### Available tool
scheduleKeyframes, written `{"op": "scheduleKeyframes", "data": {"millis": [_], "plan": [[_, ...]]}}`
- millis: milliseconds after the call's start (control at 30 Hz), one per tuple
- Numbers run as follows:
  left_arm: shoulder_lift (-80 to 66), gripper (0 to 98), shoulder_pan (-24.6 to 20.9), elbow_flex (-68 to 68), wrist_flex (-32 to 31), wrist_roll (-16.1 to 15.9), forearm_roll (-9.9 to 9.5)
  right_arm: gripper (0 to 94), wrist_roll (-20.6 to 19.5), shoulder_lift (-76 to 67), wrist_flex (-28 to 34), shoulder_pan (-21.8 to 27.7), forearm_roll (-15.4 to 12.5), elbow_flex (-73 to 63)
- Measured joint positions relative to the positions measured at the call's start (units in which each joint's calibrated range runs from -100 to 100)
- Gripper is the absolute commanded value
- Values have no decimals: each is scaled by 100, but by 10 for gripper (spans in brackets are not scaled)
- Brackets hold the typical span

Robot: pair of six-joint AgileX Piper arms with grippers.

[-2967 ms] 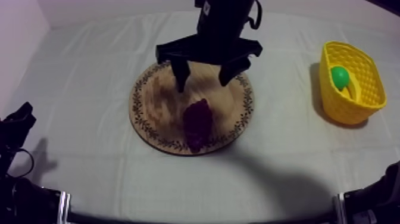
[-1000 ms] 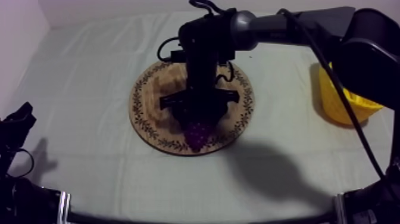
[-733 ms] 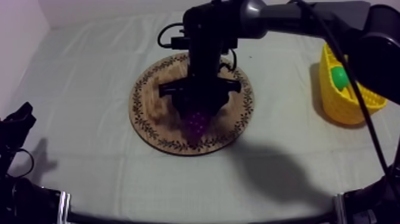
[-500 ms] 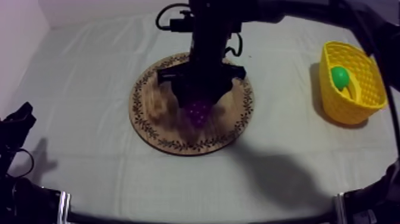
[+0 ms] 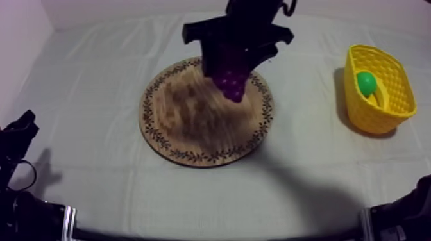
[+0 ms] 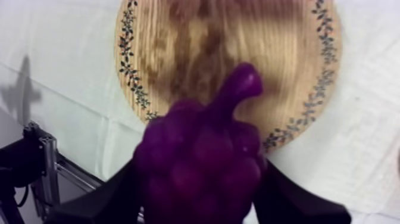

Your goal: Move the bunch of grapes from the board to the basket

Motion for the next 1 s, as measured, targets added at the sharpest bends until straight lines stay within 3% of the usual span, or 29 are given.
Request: {"op": "scheduleKeyframes", "data": {"millis": [300, 700, 1000], "plan": [[0, 0, 0, 0, 0, 0, 0, 401, 382, -708, -15, 592, 353, 716], [0, 0, 0, 0, 0, 0, 0, 414, 1159, -1411, -218, 2247, 870, 1900], [0, 0, 0, 0, 0, 0, 0, 420, 1501, -1519, -495, 3369, 1165, 2387]]}}
